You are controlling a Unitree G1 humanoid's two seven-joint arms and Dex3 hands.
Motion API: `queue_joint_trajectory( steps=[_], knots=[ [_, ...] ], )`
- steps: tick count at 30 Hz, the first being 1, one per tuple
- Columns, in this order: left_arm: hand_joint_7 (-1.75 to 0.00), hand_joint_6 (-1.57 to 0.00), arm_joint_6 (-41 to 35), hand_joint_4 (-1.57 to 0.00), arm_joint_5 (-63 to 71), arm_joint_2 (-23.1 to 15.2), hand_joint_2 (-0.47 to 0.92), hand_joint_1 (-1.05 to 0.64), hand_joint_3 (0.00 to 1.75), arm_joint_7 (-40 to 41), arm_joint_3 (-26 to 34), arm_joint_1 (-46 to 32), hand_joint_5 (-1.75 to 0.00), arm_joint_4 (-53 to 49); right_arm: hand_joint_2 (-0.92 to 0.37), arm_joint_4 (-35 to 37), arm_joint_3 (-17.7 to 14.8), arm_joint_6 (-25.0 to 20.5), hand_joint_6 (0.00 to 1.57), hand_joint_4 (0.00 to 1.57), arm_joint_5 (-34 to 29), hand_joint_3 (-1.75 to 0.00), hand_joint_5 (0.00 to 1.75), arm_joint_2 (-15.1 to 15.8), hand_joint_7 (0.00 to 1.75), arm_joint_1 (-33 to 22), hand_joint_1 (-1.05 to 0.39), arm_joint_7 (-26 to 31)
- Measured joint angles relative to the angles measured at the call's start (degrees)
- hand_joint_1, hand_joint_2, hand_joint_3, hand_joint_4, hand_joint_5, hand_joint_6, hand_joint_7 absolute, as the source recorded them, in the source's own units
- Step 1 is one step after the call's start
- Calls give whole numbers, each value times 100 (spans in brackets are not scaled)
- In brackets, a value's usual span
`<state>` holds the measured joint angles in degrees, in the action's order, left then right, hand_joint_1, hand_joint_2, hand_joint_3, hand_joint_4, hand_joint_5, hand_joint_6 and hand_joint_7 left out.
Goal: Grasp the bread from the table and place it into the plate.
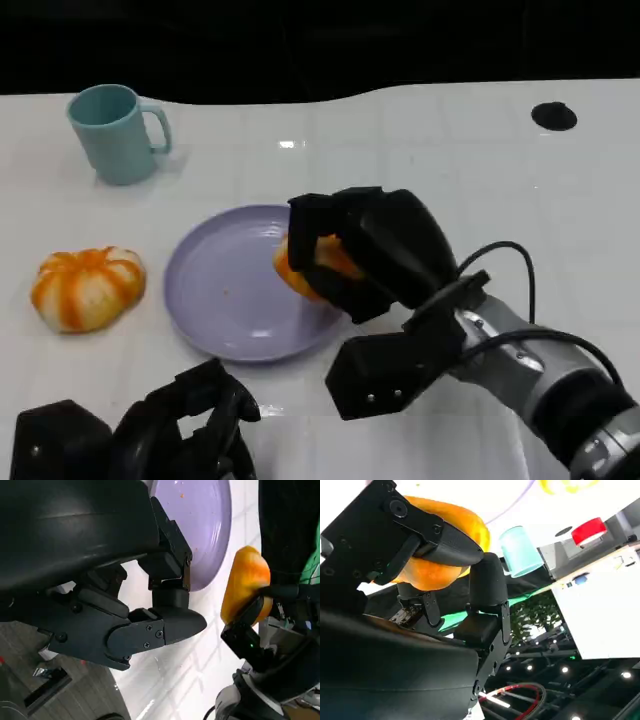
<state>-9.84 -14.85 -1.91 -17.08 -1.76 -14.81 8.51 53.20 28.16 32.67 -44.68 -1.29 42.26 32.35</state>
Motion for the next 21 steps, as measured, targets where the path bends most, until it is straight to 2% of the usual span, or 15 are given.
queue_joint_trajectory(
  steps=[8, 11, 12, 14, 15, 16, 18, 19, 21],
  knots=[
    [-152, -69, 13, -85, 7, 4, 87, -65, 68, 1, -4, -2, -175, -2, -35, 646, 101, -88, 93, 91, 33, -125, 173, -382, 121, 274, -12, 75],
    [-152, -70, 13, -85, 7, 7, 87, -65, 68, 1, -5, -14, -175, 3, -52, 700, 103, -120, 91, 82, 66, -82, 133, -439, 79, 296, -16, 35],
    [-152, -70, 11, -85, 7, 8, 86, -65, 68, 2, -6, -17, -175, 7, -59, 700, 102, -145, 86, 74, 122, -68, 111, -445, 62, 301, -18, -46],
    [-152, -70, 5, -85, 5, 10, 86, -66, 68, 3, -6, -21, -175, 14, -69, 694, 100, -195, 76, 61, 202, -49, 73, -447, 35, 305, -22, -296],
    [-152, -70, 3, -85, 4, 11, 86, -66, 68, 3, -6, -21, -175, 14, -79, 681, 105, -221, 67, 50, 226, -34, 48, -446, 18, 306, -26, -449],
    [-151, -70, 2, -85, 4, 11, 86, -66, 68, 3, -6, -21, -175, 14, -84, 648, 123, -283, 65, 47, 227, -26, 38, -439, 11, 308, -28, -631],
    [-151, -70, 4, -85, 4, 10, 86, -66, 68, 2, -6, -21, -175, 12, -90, 563, 173, -401, 44, 25, 226, -18, 20, -391, 2, 313, -39, -973],
    [-151, -70, 4, -85, 5, 10, 86, -66, 68, 2, -6, -20, -175, 11, -91, 480, 214, -456, 41, 22, 225, -17, 18, -362, 1, 314, -41, -1169],
    [-150, -69, 7, -85, 5, 10, 86, -65, 68, 2, -5, -21, -175, 10, -92, 321, 264, -554, 23, 6, 226, -22, 9, -327, 0, 316, -56, -1485]
  ],
)
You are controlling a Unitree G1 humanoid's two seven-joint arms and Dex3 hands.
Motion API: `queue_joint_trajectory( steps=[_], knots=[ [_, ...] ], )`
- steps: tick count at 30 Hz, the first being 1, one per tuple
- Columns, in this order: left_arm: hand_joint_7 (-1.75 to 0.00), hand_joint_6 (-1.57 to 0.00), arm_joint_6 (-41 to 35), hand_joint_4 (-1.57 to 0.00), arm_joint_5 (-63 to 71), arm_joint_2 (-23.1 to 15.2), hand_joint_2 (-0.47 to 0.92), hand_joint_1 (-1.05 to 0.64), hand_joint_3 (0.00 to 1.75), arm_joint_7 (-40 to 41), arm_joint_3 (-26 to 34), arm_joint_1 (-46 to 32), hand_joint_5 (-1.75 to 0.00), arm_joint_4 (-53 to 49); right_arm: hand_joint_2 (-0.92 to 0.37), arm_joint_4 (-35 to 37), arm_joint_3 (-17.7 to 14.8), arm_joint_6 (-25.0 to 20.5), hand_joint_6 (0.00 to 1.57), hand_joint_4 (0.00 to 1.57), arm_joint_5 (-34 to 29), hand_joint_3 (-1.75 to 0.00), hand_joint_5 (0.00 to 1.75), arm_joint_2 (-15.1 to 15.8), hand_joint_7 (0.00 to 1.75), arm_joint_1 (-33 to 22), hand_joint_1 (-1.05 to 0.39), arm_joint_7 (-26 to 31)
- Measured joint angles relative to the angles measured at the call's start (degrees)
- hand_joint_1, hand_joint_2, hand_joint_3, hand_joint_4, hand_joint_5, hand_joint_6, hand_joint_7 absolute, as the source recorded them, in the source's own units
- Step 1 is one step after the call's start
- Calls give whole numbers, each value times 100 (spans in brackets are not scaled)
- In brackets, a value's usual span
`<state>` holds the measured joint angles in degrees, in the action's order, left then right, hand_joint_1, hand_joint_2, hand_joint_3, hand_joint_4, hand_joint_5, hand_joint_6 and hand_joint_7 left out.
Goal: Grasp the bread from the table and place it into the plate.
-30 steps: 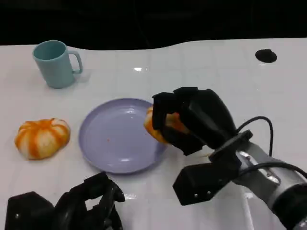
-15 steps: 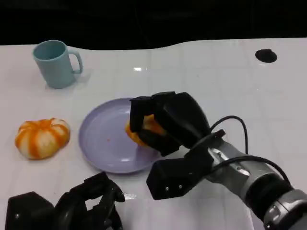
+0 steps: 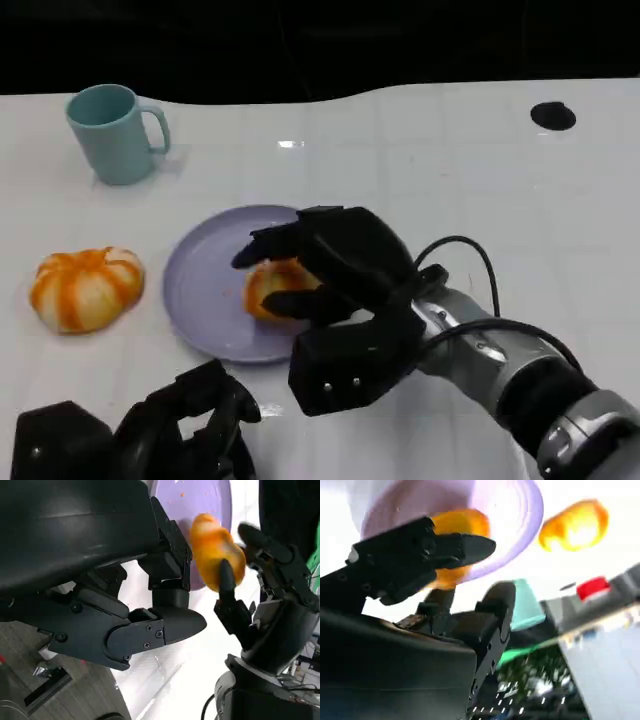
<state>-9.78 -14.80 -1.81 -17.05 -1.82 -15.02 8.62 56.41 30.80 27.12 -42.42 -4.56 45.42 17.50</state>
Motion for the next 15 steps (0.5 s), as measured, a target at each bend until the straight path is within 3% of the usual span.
queue_joint_trajectory(
  steps=[5, 15],
  knots=[
    [-149, -70, 10, -84, 0, 0, 86, -64, 69, 0, 0, 1, -175, -4, -92, -502, 64, -386, 14, 0, 36, -30, 0, 95, 0, -46, -73, -811],
    [-151, -68, 48, -84, 28, -1, 84, -63, 77, 0, -9, 2, -175, -6, -92, -1571, 42, -611, 16, 6, 304, -26, 3, 393, 1, -507, -74, -1522]
  ],
)
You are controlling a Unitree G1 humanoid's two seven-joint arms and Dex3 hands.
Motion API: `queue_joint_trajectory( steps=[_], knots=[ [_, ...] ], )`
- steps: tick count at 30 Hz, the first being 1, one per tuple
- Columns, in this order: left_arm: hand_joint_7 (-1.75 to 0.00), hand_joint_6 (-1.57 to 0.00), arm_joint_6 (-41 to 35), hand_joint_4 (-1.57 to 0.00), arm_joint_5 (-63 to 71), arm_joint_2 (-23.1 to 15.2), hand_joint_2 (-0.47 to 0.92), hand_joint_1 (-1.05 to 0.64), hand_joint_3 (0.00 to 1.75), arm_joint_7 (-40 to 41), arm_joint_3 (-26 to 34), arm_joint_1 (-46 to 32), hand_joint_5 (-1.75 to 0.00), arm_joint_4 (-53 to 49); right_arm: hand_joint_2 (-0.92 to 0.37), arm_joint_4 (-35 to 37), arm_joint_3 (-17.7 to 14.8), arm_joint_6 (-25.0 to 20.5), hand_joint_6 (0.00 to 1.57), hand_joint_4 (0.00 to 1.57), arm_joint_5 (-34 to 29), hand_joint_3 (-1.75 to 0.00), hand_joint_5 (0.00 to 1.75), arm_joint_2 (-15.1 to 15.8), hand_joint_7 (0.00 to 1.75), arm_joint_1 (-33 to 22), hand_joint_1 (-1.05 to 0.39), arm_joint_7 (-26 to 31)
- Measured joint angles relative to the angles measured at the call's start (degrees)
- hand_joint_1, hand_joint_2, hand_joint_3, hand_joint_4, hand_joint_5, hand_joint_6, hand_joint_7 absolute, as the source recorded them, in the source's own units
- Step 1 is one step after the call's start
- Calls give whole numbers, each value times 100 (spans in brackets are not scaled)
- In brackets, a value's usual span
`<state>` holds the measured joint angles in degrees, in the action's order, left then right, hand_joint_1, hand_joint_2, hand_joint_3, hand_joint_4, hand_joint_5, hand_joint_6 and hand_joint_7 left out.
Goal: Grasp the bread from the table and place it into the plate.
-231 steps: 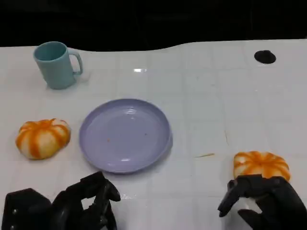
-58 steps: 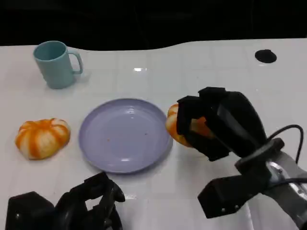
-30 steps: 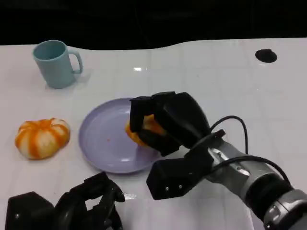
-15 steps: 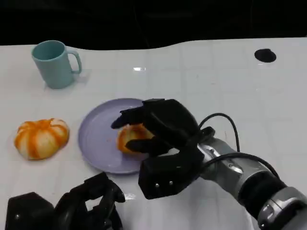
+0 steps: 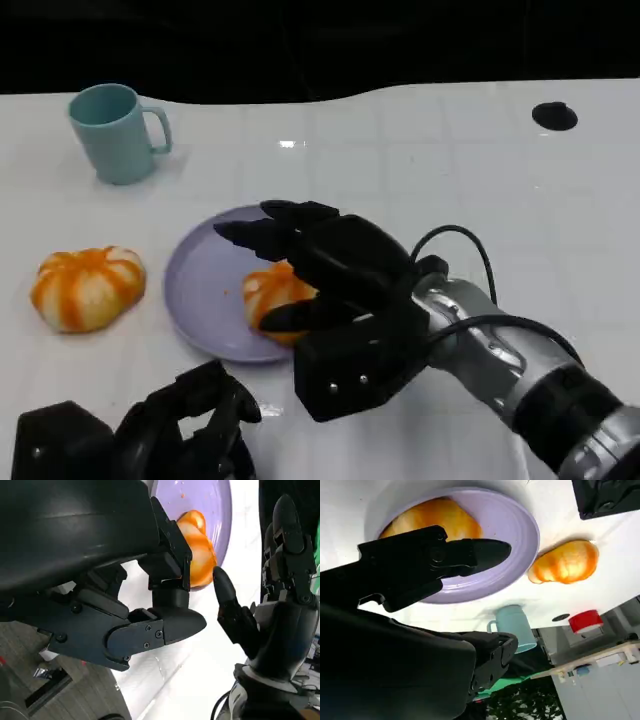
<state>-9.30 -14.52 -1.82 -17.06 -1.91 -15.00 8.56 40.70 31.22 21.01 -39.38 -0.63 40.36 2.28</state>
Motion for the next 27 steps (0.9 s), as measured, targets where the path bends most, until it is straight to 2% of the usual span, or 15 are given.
queue_joint_trajectory(
  steps=[6, 11, 14, 16, 17, 19, 20, 23, 27],
  knots=[
    [-151, -69, 64, -84, 4, 4, 82, -64, 79, 0, -7, 0, -175, -11, -92, -749, -69, 133, 23, 18, 123, -23, 11, 423, 4, -456, -68, -20],
    [-151, -68, 70, -83, -16, 15, 82, -63, 80, -2, -12, -42, -175, -14, -92, -1264, -276, 539, 37, 32, 345, -14, 22, 783, 10, -997, -58, 69],
    [-152, -69, 70, -83, -16, 16, 83, -65, 78, -1, -54, -124, -175, 20, -92, -1492, -446, 807, 51, 46, 527, -20, 34, 868, 16, -1341, -54, 170],
    [-152, -70, 64, -83, -16, 20, 82, -66, 77, 1, -70, -149, -175, 91, -92, -1652, -556, 1064, 56, 43, 669, -24, 55, 933, 21, -1583, -52, 261],
    [-152, -70, 64, -83, -13, 20, 82, -67, 77, 5, -73, -155, -175, 130, -92, -1720, -603, 1157, 59, 43, 745, -25, 76, 946, 27, -1691, -49, 275],
    [-152, -69, 64, -84, -7, 20, 83, -68, 76, 5, -83, -155, -175, 149, -92, -1886, -708, 1282, 65, 46, 954, -25, 104, 963, 39, -1931, -46, 264],
    [-152, -69, 64, -84, 1, 17, 83, -68, 76, 4, -86, -154, -175, 149, -92, -1998, -779, 1337, 66, 48, 1133, -25, 112, 965, 44, -2085, -45, 228],
    [-152, -69, 64, -84, 18, -10, 83, -69, 74, 4, -84, -145, -175, 149, -92, -2325, -984, 1438, 58, 55, 1747, -31, 137, 960, 90, -2502, -41, 52],
    [-151, -69, 56, -84, 3, -22, 84, -69, 72, 3, -70, -138, -175, 154, -90, -2717, -1196, 1494, 59, 62, 2766, -47, 162, 947, 122, -3007, -38, -442]
  ],
)
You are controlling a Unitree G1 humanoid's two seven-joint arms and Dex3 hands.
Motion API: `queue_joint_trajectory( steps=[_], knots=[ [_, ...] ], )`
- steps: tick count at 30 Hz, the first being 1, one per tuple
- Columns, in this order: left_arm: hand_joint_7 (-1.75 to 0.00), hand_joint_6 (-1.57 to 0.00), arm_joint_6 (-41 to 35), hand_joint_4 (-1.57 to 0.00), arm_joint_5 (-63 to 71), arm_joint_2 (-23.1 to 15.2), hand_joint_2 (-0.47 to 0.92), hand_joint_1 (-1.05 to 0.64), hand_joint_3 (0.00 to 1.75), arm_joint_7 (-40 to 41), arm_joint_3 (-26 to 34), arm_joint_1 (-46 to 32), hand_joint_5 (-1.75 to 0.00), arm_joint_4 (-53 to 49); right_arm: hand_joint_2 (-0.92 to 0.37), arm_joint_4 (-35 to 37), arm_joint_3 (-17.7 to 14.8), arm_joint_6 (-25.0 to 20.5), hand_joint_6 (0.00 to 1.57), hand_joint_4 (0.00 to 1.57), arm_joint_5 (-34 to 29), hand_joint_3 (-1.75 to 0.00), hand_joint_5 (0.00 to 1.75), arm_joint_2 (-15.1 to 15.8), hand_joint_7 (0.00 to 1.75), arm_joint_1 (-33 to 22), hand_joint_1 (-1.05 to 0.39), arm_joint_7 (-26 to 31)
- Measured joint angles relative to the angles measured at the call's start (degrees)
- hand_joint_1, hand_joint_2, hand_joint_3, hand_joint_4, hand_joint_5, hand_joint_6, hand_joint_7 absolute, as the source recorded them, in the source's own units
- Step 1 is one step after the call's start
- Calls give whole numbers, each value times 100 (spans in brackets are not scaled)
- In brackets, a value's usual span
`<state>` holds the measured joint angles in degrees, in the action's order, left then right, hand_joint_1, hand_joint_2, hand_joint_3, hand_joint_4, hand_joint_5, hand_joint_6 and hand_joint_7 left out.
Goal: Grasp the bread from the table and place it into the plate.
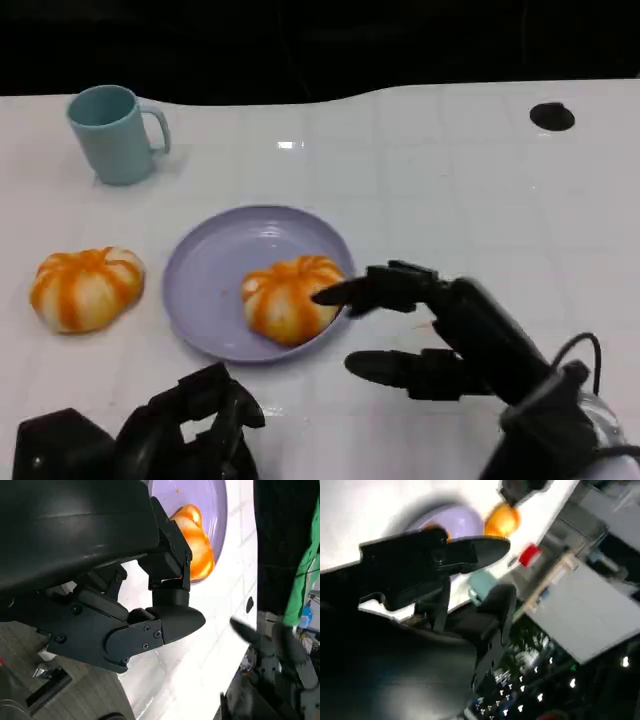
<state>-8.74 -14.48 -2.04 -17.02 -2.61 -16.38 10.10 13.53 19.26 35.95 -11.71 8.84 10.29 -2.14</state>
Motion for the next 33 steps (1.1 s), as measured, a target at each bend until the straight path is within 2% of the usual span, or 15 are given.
queue_joint_trajectory(
  steps=[3, 5, 7, 10, 14, 19, 26, 33],
  knots=[
    [-151, -69, -1, -84, 5, -8, 85, -69, 72, 0, -5, 5, -175, 6, -79, -302, -125, -86, 59, 71, 661, -72, 173, -12, 149, -349, -40, -411],
    [-151, -69, -1, -85, 7, -17, 85, -69, 71, 0, -4, 2, -175, 5, -72, -524, -191, -201, 59, 70, 944, -86, 174, -13, 157, -601, -41, -570],
    [-151, -70, -1, -85, 6, -17, 85, -70, 70, 0, -7, 2, -175, 6, -68, -819, -265, -353, 57, 69, 1110, -97, 175, -10, 159, -880, -42, -710],
    [-151, -70, -2, -85, 2, -17, 86, -70, 69, 0, -8, -3, -175, 9, -65, -1203, -401, -486, 58, 69, 1229, -101, 175, 35, 160, -1227, -44, -884],
    [-151, -70, -12, -85, 1, -16, 87, -70, 67, 1, -14, -11, -175, 24, -65, -1642, -609, -631, 58, 67, 1237, -97, 175, 123, 156, -1670, -48, -1005],
    [-152, -69, -62, -85, 1, -10, 88, -71, 65, 2, -15, -12, -175, 80, -67, -2209, -815, -1148, 57, 65, 1271, -92, 175, 244, 155, -2300, -41, -1115],
    [-152, -70, -70, -85, -13, 15, 89, -71, 62, 2, -16, -13, -175, 81, -75, -2388, -991, -1188, 58, 66, 1352, -74, 175, 333, 149, -2717, -43, -1328],
    [-152, -69, -136, -85, -31, 29, 91, -69, 60, 9, -15, -27, -175, 153, -81, -2799, -1269, -1457, 60, 64, 1457, -70, 175, 439, 149, -3141, -44, -1419]
  ],
)
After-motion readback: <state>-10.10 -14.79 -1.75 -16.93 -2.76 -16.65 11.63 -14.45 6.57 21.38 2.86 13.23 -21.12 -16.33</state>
